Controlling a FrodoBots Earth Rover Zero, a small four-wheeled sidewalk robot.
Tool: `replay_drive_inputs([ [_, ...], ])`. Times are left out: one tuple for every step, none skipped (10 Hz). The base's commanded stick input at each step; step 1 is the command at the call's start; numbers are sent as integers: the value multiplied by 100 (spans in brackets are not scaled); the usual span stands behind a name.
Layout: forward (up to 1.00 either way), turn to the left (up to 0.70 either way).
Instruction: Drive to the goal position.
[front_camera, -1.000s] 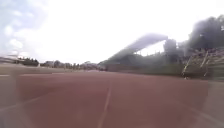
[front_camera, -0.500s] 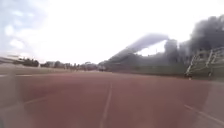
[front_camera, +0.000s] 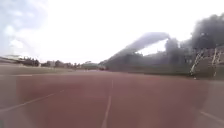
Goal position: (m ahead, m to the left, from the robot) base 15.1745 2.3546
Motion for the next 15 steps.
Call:
replay_drive_inputs([
  [70,0],
  [70,0],
  [70,0],
  [70,0],
  [70,0],
  [70,0],
  [70,0],
  [70,0],
  [70,0],
  [70,0],
  [70,0],
  [70,0],
  [70,0],
  [70,0],
  [70,0],
])
